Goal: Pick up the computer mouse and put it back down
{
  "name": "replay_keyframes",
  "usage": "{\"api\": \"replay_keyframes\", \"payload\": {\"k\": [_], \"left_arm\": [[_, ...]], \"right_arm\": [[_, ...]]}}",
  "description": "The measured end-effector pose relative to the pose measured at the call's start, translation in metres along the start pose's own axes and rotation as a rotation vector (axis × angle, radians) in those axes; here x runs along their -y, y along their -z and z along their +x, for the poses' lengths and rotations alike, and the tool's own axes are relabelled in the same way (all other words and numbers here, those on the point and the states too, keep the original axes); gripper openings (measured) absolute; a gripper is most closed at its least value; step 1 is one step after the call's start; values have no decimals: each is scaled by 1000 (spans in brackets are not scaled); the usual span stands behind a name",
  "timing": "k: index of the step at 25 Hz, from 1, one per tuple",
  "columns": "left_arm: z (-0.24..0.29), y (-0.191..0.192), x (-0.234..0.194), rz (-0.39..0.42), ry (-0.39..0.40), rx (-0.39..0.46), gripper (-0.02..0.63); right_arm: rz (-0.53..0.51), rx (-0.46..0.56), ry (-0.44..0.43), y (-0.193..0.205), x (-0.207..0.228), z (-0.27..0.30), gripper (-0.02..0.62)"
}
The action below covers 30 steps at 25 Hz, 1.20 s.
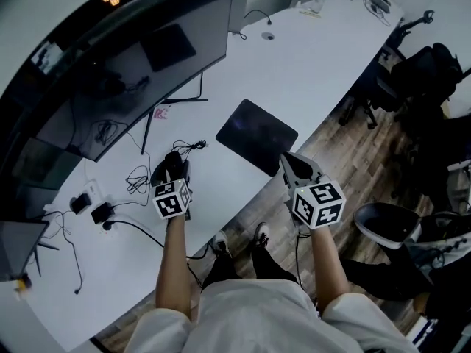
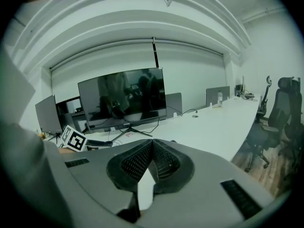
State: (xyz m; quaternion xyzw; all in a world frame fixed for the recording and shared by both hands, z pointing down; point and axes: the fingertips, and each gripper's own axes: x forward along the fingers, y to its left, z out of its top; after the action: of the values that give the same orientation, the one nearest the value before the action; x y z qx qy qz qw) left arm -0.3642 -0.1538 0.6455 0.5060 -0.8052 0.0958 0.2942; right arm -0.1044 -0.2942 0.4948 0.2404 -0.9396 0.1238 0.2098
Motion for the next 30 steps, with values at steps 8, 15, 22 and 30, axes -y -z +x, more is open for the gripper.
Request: {"api": "replay_keyframes", "payload": {"k": [8, 15, 22, 30], "left_arm": [[-16, -86, 26, 138, 102, 127, 305], [-3, -124, 82, 242, 233, 170, 302], [26, -140, 185, 344, 365, 167, 301], [60, -122, 290, 457, 523, 131, 301]], "right_arm": [[-32, 95, 88, -46, 7, -30, 14], [-25, 156, 179, -63, 26, -54, 14], [37, 148, 242, -52, 86, -65, 14], [60, 99, 281, -25, 140, -65, 15]]}}
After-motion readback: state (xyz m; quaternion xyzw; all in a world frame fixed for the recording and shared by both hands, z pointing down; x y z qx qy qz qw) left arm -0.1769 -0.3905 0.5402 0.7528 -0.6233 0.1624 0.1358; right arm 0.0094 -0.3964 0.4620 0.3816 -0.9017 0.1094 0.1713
